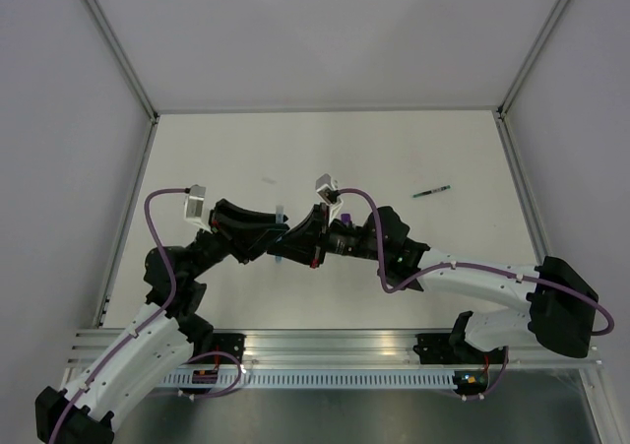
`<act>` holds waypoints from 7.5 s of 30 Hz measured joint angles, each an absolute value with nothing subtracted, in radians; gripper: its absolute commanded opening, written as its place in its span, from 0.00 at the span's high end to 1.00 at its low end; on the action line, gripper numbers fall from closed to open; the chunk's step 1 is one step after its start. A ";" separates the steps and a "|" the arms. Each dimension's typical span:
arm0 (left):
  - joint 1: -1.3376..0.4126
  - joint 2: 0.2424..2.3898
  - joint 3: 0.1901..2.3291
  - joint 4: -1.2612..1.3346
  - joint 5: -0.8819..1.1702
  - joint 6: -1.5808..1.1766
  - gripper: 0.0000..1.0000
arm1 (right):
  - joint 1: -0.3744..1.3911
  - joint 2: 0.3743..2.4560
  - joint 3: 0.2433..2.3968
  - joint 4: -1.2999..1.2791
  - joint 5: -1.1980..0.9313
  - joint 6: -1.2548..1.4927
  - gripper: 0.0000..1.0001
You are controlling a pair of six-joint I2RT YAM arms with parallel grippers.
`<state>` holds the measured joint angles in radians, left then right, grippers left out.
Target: Insert the pens into the pen caps
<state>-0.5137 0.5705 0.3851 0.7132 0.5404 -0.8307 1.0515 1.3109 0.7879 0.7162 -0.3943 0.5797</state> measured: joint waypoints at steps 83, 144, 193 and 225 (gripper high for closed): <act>-0.484 0.701 0.433 0.719 0.346 -0.736 0.55 | 0.829 1.370 1.196 -0.183 -0.632 0.299 1.00; -0.541 0.873 0.455 0.086 0.081 -0.529 0.00 | 0.458 1.551 1.147 -0.150 -0.030 0.017 0.62; -0.541 0.841 0.442 0.178 0.316 -0.621 0.00 | 0.035 2.057 1.475 -0.635 -0.068 -1.096 0.55; -0.541 0.858 0.434 0.197 0.326 -0.627 0.03 | 0.077 2.056 1.478 -0.560 -0.139 -0.762 1.00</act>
